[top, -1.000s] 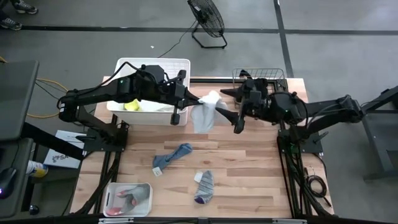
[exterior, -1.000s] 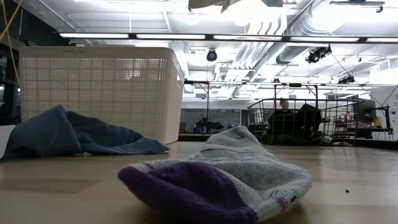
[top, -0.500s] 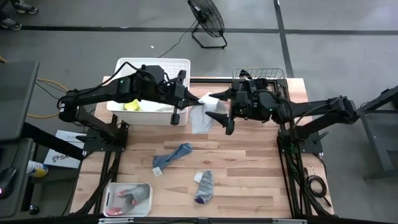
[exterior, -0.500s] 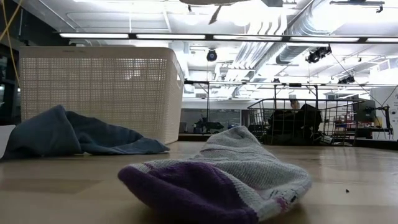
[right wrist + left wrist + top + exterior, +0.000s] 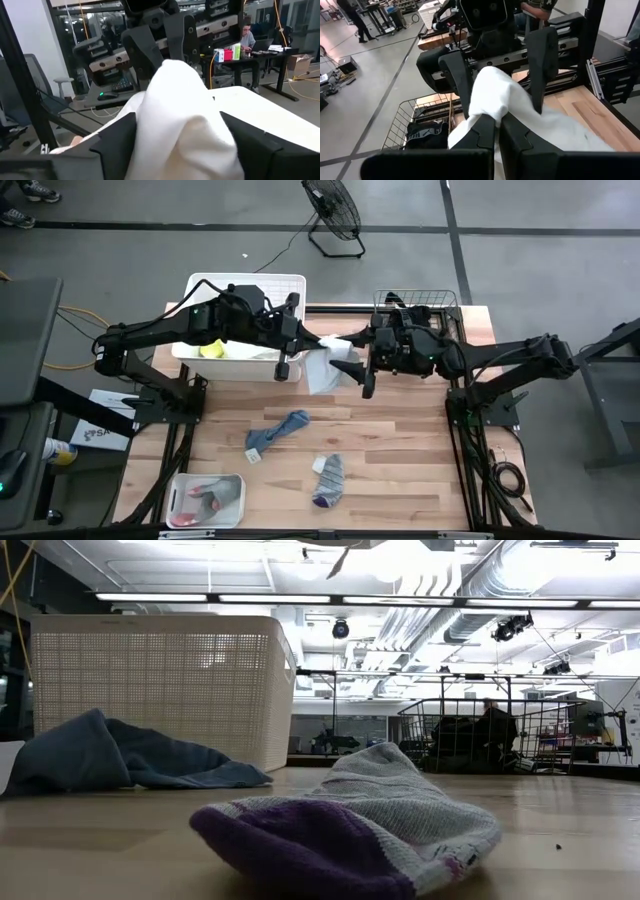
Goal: Pick & Place Cloths
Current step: Put the white shorts into the gold wire basket
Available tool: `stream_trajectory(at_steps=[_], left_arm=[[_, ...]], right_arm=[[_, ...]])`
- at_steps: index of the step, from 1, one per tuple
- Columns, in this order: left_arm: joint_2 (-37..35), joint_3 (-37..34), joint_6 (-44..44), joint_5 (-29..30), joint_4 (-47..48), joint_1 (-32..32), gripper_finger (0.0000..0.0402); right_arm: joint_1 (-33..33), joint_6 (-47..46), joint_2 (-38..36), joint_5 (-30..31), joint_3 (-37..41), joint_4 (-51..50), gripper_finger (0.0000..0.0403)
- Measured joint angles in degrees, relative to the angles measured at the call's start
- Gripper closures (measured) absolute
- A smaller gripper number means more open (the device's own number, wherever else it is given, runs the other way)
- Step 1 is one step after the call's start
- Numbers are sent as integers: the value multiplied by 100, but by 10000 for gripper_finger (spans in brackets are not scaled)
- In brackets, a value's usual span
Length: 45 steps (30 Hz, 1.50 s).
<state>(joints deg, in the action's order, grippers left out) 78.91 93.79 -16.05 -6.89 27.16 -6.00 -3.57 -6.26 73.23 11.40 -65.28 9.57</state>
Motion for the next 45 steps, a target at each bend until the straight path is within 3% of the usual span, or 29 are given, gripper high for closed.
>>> stream_trajectory(at_steps=[9,18,29,37,41,45], left_arm=[[1,-1,0,-18,-4,0,400],[1,-1,4,-145,6,0,398],[1,-1,2,-154,269,0,317],[-172,-4,2,-149,444,0,184],[-398,-4,142,364,771,0,130],[-664,-3,494,942,1192,-4,112]], right_arm=[[0,-9,28,42,0,-167,244],[-2,1,28,0,0,-237,375],[0,-156,33,175,-2,-337,377],[-2,-178,22,571,-2,-477,377],[48,-430,-78,982,0,-862,377],[147,-720,-255,1419,0,-1288,377]])
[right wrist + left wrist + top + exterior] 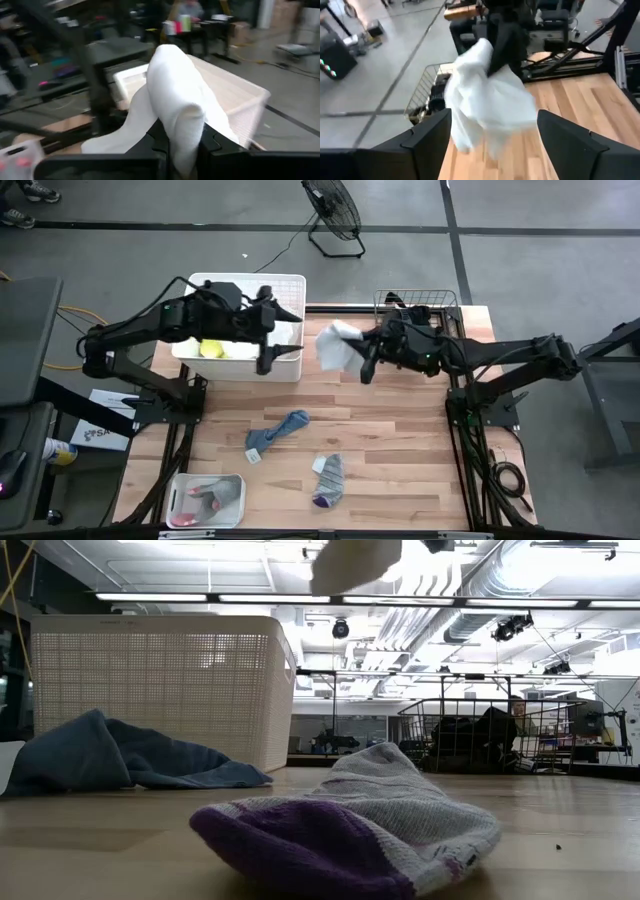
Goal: Pick & Place Cloths
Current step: Put the white shorts into the gold wire basket
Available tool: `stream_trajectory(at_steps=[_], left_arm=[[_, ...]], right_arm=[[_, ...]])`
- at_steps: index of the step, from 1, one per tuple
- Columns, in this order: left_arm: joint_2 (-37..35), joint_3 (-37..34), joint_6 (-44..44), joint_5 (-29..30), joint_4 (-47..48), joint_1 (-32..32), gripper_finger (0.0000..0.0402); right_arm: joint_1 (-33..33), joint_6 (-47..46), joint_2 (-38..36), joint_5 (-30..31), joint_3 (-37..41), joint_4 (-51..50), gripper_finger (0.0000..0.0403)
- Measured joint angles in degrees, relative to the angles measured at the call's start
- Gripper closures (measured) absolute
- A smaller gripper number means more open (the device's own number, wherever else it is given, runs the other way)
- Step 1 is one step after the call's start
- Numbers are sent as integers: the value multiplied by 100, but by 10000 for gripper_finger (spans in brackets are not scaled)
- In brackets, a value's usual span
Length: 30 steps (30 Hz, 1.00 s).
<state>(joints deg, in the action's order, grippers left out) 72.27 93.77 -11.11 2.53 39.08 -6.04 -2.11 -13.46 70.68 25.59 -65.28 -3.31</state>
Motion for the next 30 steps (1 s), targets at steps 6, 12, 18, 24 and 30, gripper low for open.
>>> stream_trajectory(at_steps=[6,12,18,24,30], left_arm=[[-339,7,313,97,471,7,110],[-561,3,542,111,1081,4,110],[-626,3,742,93,1372,4,110],[-623,3,823,61,1462,4,110],[-621,3,839,59,1494,4,110]], right_arm=[[192,-568,-278,1162,1,-853,378],[477,-1356,-428,1933,1,-1791,378],[958,-2000,-484,2347,0,-2913,378],[1587,-2279,-482,2364,0,-3801,378],[2172,-2285,-469,2350,0,-4307,378]])
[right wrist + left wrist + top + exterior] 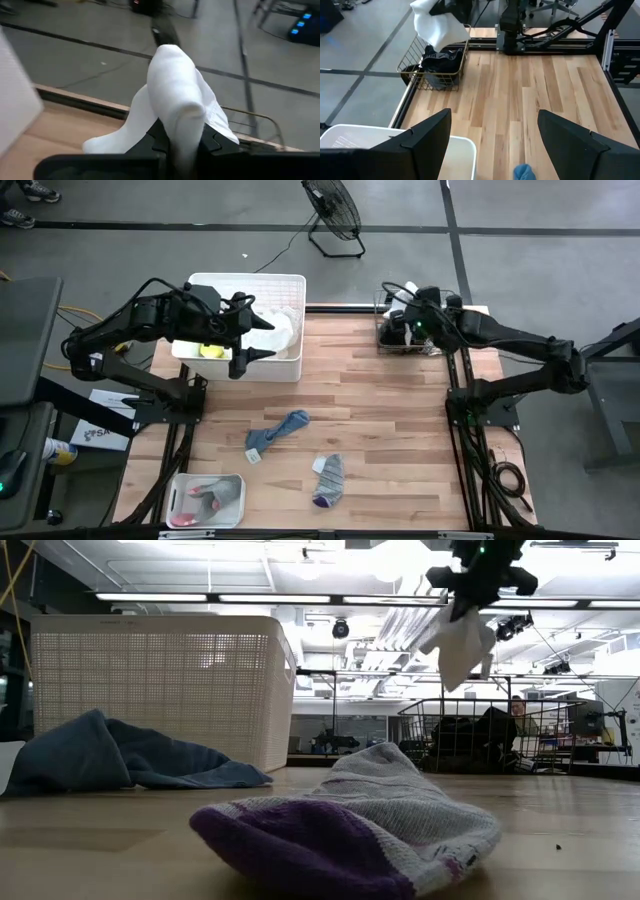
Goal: Pick & Place Cloths
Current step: Put the white shorts into the gold wire basket
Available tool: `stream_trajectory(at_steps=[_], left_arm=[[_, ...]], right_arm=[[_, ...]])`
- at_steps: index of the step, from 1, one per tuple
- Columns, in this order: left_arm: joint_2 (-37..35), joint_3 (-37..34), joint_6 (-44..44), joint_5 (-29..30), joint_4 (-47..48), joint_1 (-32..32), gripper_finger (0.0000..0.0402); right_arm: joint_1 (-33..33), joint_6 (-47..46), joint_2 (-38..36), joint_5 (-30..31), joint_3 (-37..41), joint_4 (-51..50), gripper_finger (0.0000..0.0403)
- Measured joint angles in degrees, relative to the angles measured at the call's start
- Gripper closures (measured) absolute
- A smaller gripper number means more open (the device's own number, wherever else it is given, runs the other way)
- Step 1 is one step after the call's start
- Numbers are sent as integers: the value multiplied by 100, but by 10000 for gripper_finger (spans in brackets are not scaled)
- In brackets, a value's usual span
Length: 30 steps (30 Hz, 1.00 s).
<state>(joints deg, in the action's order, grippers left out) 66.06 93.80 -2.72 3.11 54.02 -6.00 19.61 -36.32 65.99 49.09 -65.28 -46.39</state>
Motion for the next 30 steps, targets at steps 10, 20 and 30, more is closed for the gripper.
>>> stream_trajectory(at_steps=[10,20,30], left_arm=[[4,-2,68,-7,15,0,110],[7,-2,197,-20,13,0,110],[7,-2,525,-20,15,0,110]], right_arm=[[948,186,249,-374,-2,-516,378],[1710,516,1193,-1040,0,-263,377],[2176,822,2236,-1981,-2,118,376]])
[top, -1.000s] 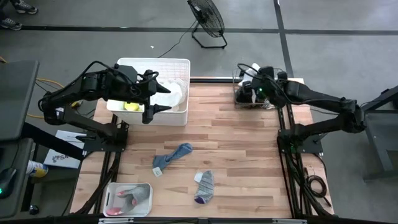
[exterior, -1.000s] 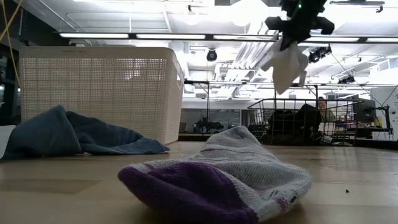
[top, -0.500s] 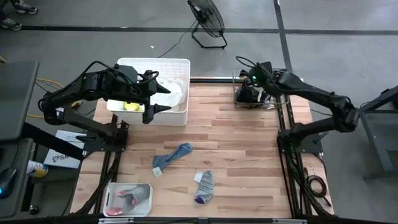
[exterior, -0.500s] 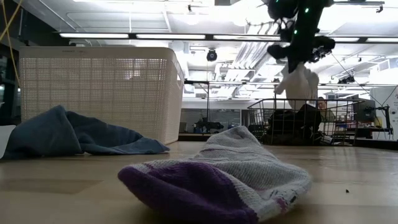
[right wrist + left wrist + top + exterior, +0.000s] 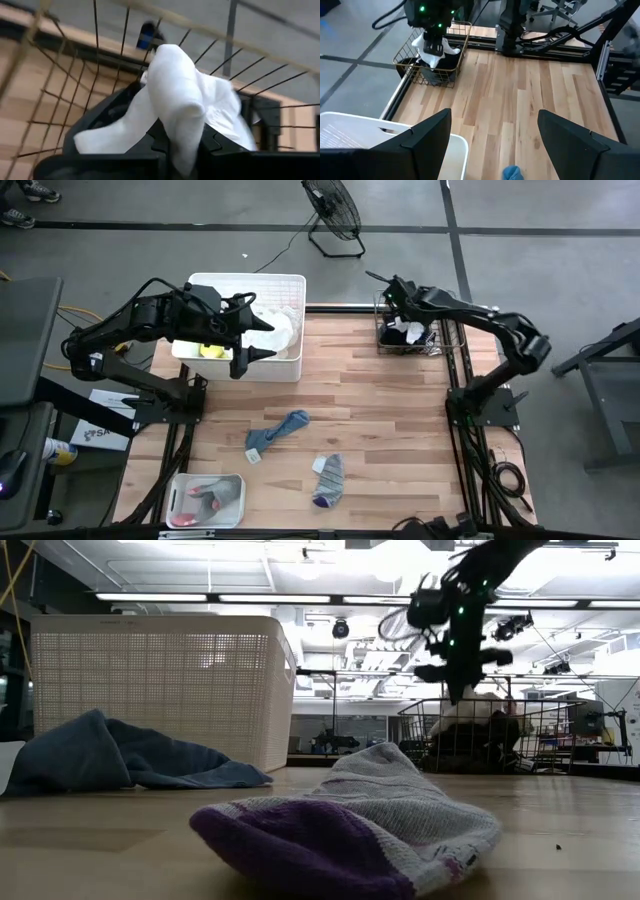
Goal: Pick & Place Cloths
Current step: Put the white shorts into the gold wire basket
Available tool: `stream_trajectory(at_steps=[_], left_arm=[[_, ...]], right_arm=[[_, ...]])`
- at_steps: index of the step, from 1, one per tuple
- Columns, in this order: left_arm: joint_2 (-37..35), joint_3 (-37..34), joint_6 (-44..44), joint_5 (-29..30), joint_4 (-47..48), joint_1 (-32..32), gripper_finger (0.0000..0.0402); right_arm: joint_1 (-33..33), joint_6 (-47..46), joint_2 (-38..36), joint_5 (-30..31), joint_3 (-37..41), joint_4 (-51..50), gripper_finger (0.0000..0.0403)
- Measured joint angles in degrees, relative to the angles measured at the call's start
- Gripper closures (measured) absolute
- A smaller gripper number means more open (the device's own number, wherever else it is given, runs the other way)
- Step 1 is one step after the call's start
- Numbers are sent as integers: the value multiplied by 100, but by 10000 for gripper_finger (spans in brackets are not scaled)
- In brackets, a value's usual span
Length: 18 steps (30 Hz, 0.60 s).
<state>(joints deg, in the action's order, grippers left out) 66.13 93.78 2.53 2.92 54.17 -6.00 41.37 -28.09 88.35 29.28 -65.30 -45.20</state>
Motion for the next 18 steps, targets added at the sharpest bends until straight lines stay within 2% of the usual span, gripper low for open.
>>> stream_trajectory(at_steps=[11,18], left_arm=[[2,0,227,2,2,0,110],[2,-1,250,4,2,0,110]], right_arm=[[203,181,1064,-897,-11,351,375],[198,156,1389,-1142,-13,578,374]])
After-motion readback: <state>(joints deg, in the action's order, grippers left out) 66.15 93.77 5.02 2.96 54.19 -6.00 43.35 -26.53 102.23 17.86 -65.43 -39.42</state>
